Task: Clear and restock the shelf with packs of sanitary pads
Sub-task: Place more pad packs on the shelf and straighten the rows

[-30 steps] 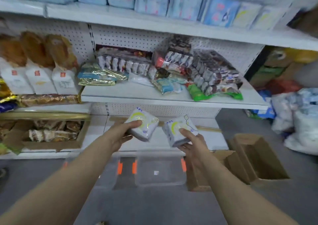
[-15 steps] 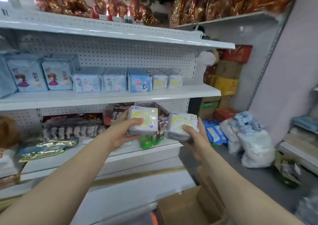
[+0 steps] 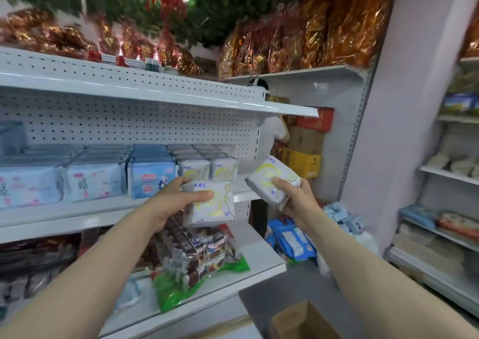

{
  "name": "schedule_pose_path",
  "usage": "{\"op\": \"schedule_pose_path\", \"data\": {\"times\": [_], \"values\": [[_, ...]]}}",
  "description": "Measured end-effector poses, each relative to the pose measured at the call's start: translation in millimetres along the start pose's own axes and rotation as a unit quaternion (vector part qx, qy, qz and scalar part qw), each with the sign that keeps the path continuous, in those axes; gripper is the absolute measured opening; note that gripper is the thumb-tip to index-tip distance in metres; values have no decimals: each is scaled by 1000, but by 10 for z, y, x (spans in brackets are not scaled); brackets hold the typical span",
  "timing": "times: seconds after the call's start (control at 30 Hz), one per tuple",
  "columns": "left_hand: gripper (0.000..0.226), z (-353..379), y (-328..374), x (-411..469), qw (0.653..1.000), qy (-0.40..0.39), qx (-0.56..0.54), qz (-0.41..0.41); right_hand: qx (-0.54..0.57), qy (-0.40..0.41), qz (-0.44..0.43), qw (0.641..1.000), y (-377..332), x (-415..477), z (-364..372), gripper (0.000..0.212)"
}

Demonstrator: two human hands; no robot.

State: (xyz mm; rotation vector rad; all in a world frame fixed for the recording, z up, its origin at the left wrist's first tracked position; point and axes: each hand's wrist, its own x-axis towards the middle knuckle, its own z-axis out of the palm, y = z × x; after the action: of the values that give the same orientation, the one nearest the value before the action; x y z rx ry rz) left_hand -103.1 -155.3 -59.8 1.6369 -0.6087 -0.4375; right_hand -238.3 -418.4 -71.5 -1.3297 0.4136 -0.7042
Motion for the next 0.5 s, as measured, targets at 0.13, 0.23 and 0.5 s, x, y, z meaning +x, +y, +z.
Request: {"op": "schedule_pose_path", "data": {"times": [0.13, 0.23, 0.5], "values": [[62, -101, 65, 558, 998, -31, 48, -21, -36, -25, -8, 999, -77, 643, 128, 65], [82, -127, 65, 821, 996, -42, 71, -20, -52, -28, -12, 998, -85, 1041, 129, 72], [84, 122, 191, 1298, 996, -49, 71, -18, -91, -79, -22, 992, -88, 1815, -69, 59]]}}
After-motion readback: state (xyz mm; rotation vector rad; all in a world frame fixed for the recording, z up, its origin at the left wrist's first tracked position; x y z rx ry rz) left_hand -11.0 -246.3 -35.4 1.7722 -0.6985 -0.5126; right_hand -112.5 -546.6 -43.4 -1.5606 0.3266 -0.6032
